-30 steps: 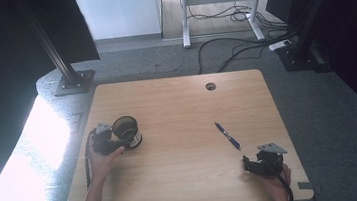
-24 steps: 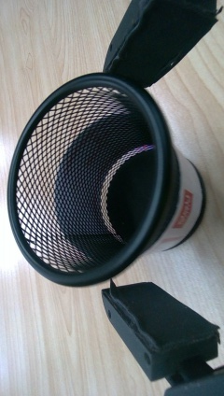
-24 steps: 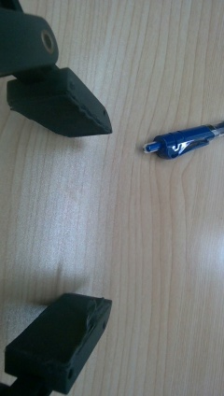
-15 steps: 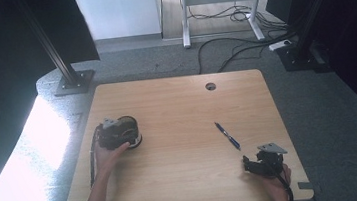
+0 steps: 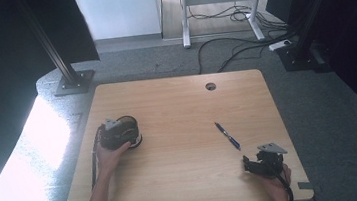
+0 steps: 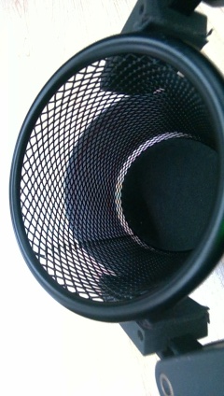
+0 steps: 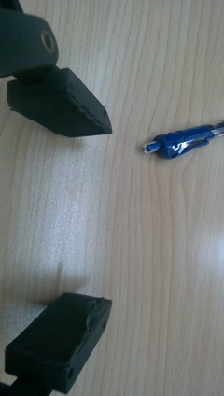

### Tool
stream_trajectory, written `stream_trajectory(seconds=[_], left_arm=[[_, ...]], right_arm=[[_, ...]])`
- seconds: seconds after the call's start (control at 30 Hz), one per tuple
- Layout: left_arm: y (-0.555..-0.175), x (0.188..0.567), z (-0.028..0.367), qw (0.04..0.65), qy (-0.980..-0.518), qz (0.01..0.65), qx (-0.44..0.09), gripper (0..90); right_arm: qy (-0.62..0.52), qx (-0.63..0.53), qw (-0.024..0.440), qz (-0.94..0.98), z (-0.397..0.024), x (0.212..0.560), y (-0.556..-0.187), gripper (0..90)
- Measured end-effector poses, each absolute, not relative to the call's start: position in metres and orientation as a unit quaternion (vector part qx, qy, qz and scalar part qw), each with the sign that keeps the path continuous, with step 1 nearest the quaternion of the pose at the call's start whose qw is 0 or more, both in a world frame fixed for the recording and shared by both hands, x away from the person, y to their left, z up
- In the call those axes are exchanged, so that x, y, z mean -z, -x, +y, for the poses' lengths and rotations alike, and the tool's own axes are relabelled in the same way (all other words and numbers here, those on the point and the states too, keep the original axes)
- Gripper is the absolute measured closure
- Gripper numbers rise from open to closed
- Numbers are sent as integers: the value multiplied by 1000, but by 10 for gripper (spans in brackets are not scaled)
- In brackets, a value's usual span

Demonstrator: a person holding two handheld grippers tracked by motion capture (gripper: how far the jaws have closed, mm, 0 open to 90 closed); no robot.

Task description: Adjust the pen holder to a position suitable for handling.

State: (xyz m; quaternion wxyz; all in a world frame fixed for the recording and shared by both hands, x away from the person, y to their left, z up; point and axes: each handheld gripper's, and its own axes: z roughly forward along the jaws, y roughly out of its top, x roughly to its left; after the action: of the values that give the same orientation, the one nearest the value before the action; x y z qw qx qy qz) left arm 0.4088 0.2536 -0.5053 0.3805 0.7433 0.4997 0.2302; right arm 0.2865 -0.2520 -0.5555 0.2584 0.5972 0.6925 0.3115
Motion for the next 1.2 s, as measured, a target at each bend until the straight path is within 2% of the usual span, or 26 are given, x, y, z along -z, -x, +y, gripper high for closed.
stream_trajectory(seconds=[1.2], left_arm=[[-395, 498, 256, 410, -731, 491, -237, 96]], right_arm=[[-598, -311, 259, 692, -252, 555, -286, 132]])
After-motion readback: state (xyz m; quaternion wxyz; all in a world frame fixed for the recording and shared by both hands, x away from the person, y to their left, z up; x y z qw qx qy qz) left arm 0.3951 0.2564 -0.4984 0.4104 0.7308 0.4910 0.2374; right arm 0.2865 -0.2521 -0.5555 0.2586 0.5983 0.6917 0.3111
